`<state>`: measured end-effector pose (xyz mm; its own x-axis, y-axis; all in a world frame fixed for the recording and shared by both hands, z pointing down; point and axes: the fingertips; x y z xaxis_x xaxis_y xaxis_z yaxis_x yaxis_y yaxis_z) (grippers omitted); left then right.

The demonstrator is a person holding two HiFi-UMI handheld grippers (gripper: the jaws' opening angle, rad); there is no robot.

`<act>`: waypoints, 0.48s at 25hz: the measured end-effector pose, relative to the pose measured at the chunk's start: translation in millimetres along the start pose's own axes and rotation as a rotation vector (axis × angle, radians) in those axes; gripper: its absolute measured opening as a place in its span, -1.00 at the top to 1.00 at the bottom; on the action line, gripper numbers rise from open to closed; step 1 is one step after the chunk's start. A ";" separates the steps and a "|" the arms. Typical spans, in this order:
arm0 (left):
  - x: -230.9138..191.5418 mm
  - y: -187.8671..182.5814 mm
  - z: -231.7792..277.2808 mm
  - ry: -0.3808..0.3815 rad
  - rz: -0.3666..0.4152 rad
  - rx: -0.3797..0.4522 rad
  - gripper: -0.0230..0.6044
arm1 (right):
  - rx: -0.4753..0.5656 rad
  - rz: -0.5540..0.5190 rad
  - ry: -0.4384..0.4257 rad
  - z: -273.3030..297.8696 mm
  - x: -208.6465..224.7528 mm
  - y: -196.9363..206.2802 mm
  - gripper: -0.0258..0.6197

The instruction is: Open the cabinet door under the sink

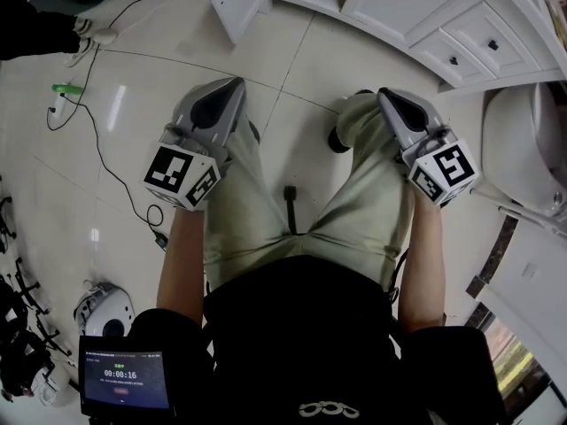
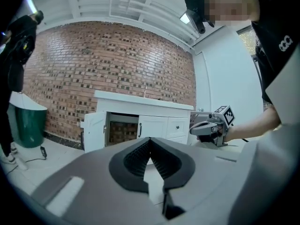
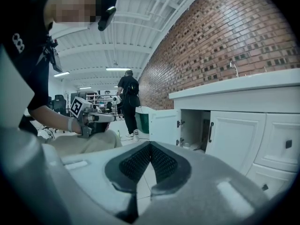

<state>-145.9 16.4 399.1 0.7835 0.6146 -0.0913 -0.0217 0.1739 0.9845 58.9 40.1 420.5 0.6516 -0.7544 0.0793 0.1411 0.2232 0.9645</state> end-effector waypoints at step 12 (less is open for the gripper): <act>0.7 0.3 0.2 -0.002 0.008 -0.005 0.87 | -0.008 -0.011 0.000 2.8 -1.2 0.5 0.95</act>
<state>-145.3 16.7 399.3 0.7844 0.6147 -0.0835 -0.0309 0.1731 0.9844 56.1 39.4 421.7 0.6501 -0.7568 0.0684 0.1541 0.2194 0.9634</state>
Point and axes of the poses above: the fingertips, and each gripper's own axes: z forward along the fingers, x to its right, y out of its underside, and after that the axes turned 9 degrees about -y, right-handed
